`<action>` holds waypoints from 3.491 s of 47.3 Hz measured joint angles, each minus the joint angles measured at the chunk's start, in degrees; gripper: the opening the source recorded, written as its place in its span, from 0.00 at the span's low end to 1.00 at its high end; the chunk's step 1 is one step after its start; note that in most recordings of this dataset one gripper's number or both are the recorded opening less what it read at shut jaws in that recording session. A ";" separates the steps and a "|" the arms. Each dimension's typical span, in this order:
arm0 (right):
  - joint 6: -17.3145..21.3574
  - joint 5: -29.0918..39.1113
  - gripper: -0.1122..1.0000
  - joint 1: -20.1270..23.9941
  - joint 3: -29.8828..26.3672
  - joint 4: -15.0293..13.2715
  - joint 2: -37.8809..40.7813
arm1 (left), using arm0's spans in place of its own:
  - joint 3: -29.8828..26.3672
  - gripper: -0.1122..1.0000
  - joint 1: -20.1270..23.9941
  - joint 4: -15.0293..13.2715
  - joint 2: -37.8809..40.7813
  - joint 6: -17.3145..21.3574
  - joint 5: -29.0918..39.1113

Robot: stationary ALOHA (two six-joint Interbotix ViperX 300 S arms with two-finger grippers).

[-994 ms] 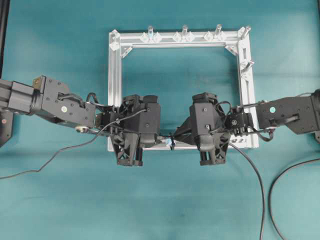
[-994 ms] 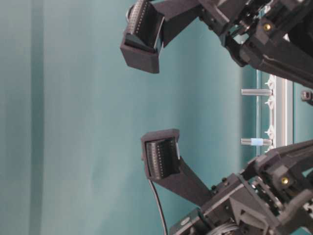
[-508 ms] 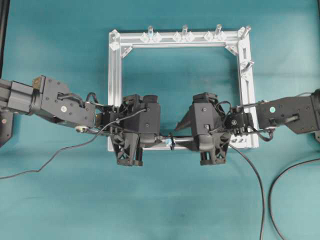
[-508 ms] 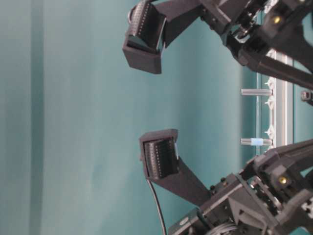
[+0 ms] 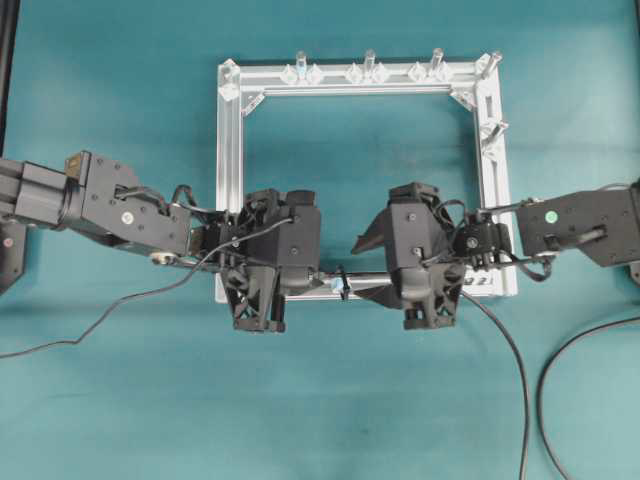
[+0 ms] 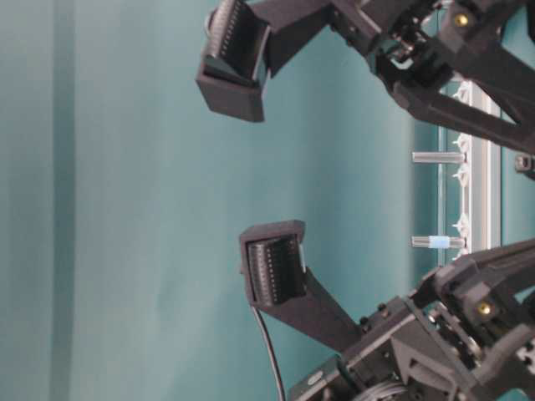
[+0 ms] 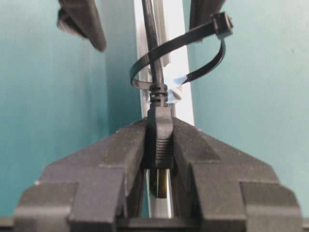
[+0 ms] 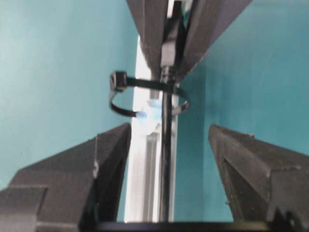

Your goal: Insert the wire through the string loop located in the center.

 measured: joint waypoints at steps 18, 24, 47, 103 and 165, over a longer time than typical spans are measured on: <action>0.00 -0.09 0.70 0.00 1.41 0.09 -1.14 | 4.48 0.22 0.00 0.00 -4.31 0.00 3.43; 0.00 0.00 0.70 0.09 1.41 0.00 -1.05 | 7.91 0.21 0.00 0.00 -7.73 0.00 3.87; 0.00 0.00 0.70 0.09 1.49 0.09 -1.05 | 14.94 0.19 0.00 0.00 -14.94 -1.32 5.80; 0.00 0.00 0.70 0.09 1.41 0.09 -1.05 | 25.49 0.19 -3.96 0.00 -25.49 -6.68 11.07; 0.00 0.00 0.70 0.35 1.41 0.00 -1.14 | 24.79 0.18 -6.59 0.00 -20.83 -7.12 10.11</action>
